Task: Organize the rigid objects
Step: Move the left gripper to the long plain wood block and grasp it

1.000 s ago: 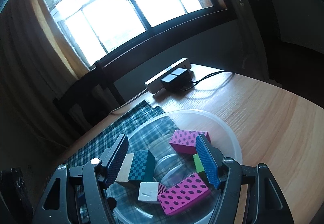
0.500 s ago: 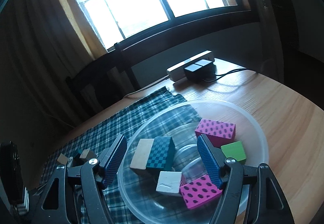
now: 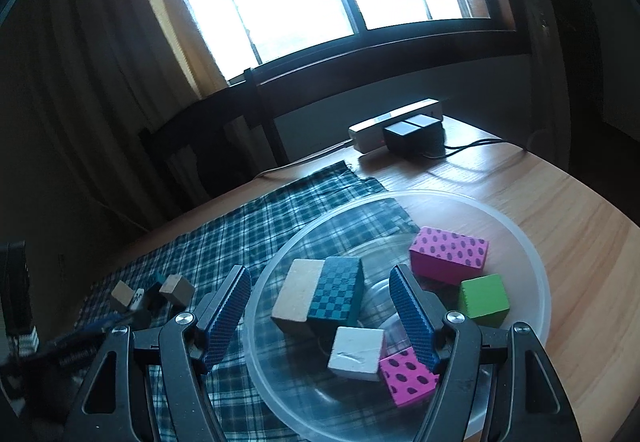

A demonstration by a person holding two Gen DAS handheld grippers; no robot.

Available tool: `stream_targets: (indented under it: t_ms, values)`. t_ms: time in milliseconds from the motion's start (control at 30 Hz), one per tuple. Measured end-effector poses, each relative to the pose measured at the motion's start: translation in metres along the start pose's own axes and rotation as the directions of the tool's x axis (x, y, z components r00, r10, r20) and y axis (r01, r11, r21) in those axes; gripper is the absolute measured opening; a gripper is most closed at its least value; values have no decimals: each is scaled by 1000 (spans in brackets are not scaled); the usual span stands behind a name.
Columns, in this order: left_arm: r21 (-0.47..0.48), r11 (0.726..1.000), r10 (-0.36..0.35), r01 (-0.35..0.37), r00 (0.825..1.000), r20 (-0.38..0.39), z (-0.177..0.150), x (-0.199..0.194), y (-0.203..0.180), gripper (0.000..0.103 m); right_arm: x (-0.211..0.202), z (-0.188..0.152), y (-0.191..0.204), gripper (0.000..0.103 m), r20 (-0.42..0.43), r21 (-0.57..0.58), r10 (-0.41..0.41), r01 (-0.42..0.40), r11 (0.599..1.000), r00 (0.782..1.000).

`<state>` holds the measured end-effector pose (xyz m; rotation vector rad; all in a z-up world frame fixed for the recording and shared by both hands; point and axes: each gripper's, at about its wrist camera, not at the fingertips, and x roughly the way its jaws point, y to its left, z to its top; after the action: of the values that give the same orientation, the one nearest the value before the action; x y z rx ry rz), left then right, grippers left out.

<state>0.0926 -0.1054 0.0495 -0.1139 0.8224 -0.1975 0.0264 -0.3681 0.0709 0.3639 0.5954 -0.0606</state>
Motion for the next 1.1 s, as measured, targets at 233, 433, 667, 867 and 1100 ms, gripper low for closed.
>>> stream_targets:
  t_ms: [233, 433, 667, 867, 1100]
  values:
    - [-55, 997, 64, -63, 998, 22, 5, -1, 42, 78, 0, -6, 17, 75, 2, -58, 13, -13, 998, 1000]
    - [-100, 988, 119, -115, 992, 33, 12, 6, 77, 78, 2, -11, 27, 75, -11, -77, 30, -31, 997, 999]
    - [-145, 983, 116, -112, 993, 22, 20, 21, 111, 78, 5, -19, 44, 75, -36, -112, 50, -54, 992, 998]
    - [-149, 985, 91, -90, 996, 1, 25, 37, 123, 78, 7, -25, 55, 75, -52, -137, 64, -71, 988, 997]
    - [-150, 987, 48, -50, 999, -21, 30, 49, 126, 78, 10, -32, 68, 75, -78, -168, 84, -96, 981, 993]
